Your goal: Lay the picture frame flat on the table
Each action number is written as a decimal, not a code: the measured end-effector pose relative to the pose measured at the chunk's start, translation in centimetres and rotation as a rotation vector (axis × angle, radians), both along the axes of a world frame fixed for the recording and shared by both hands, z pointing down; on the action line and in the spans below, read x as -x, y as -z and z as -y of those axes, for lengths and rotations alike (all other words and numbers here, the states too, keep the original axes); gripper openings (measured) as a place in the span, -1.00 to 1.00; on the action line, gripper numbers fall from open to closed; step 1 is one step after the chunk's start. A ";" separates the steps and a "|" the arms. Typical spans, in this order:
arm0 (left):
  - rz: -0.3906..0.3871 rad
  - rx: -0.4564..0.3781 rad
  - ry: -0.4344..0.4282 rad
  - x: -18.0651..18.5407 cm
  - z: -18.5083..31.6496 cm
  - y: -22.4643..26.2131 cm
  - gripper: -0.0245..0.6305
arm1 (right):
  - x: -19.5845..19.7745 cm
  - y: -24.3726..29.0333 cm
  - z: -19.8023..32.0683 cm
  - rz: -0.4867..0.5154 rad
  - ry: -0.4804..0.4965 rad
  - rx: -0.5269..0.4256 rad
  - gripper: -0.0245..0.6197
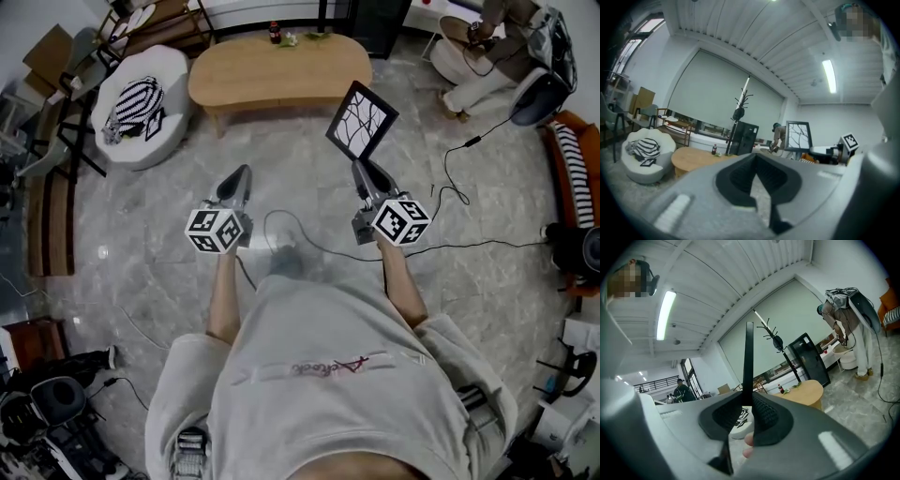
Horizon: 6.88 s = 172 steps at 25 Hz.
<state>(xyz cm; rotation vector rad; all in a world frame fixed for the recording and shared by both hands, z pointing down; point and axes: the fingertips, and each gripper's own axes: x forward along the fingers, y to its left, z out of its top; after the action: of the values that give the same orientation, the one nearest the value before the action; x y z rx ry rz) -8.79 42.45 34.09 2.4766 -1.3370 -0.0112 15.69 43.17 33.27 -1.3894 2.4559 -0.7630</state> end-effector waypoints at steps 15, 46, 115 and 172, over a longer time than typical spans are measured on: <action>0.005 -0.016 -0.048 7.2 15.4 1.7 -0.93 | 7.6 1.7 14.3 0.033 -0.034 -0.017 -0.72; 0.028 -0.004 -0.121 7.3 29.3 -0.1 -0.93 | 9.1 -0.1 27.3 0.033 -0.072 -0.014 -0.72; 0.043 0.097 -0.001 -3.7 70.3 -3.2 -0.93 | 0.4 -2.8 72.9 0.063 0.105 0.051 -0.72; -0.037 0.399 -0.037 3.9 72.5 -33.9 -0.93 | 12.1 -33.4 73.6 -0.021 0.138 0.385 -0.72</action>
<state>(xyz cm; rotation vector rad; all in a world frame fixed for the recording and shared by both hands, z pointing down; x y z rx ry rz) -12.65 -30.04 68.02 2.1524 -1.1475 0.1986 3.57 -30.46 66.66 -1.3568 2.5347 -1.3162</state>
